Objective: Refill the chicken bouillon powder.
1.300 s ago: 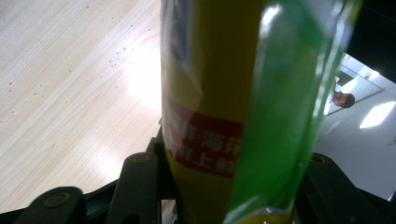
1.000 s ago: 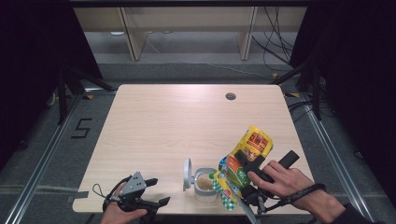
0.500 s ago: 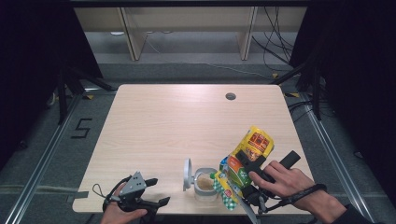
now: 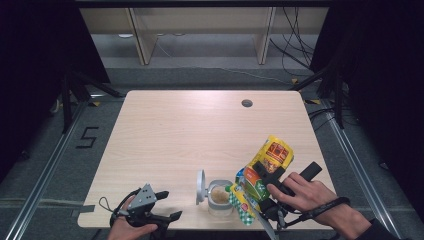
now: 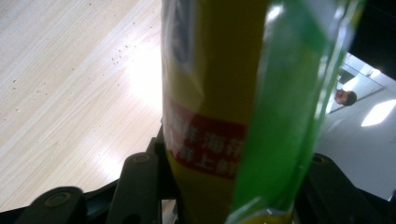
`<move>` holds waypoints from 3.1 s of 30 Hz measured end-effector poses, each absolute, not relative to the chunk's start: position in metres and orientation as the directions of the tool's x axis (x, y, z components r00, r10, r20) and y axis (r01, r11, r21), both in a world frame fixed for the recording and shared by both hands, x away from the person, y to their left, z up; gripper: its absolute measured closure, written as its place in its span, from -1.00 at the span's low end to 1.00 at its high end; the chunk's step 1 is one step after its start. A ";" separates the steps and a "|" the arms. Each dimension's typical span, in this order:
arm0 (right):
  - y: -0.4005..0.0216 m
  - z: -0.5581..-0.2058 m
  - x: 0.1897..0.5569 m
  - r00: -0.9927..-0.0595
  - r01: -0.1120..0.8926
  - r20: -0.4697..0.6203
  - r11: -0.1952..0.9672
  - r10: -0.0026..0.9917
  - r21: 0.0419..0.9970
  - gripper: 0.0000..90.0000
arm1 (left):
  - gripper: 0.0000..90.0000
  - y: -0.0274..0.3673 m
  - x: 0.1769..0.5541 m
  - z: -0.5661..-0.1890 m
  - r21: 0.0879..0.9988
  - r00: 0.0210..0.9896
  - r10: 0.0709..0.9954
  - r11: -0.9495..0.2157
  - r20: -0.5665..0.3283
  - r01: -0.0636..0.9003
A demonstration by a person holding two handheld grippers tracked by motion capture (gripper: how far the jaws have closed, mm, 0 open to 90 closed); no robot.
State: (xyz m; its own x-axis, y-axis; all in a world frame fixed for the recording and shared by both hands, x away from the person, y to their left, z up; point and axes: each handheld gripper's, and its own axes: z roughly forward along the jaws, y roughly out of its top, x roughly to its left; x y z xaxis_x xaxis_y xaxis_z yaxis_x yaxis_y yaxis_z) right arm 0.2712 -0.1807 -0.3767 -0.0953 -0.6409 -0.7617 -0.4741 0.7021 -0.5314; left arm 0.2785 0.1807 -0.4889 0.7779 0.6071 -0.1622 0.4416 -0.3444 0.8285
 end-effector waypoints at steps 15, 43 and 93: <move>-0.180 -0.376 0.271 -0.098 -0.476 -0.763 0.703 -0.639 -0.528 0.31 | -0.58 0.181 0.278 -0.489 0.829 0.778 0.607 -0.343 -0.164 0.443; -0.181 -0.375 0.271 -0.102 -0.473 -0.764 0.707 -0.637 -0.526 0.31 | -0.58 0.180 0.278 -0.489 0.829 0.777 0.609 -0.344 -0.159 0.440; -0.179 -0.375 0.273 -0.092 -0.482 -0.749 0.688 -0.656 -0.542 0.32 | -0.58 0.181 0.279 -0.489 0.831 0.777 0.607 -0.340 -0.164 0.441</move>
